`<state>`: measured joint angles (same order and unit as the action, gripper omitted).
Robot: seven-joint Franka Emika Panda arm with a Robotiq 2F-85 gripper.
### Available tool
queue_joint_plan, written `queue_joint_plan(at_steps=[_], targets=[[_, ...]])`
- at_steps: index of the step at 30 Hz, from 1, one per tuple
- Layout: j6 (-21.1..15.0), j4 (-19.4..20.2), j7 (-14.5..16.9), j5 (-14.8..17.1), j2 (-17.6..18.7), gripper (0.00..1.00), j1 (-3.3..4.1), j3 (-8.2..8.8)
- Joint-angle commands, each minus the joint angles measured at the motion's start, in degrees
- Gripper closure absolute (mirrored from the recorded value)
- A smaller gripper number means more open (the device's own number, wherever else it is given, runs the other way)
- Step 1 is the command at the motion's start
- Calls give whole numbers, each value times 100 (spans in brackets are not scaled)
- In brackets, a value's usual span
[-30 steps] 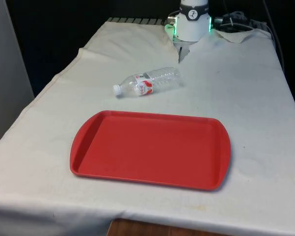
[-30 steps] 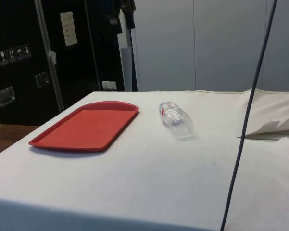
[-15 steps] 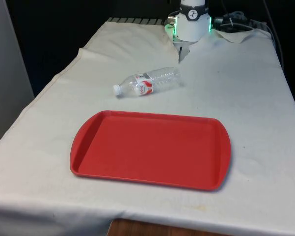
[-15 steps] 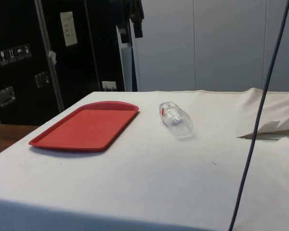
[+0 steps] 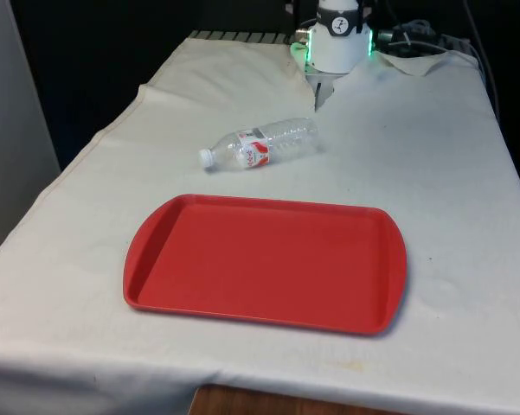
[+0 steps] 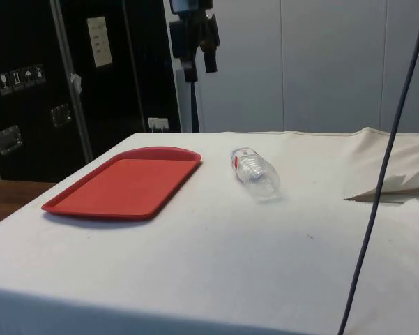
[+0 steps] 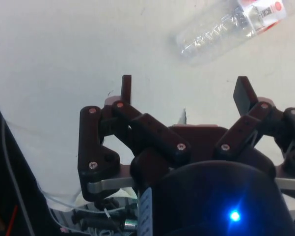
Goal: Place the bottle upright on the tray.
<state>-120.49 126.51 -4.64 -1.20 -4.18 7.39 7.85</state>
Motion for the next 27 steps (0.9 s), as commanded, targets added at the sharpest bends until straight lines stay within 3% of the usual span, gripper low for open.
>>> queue_joint_plan(at_steps=[1,27], targets=[[-97,40,-34,17,23,0,-11,6],[-728,355,-539,40,567,0,-103,206]])
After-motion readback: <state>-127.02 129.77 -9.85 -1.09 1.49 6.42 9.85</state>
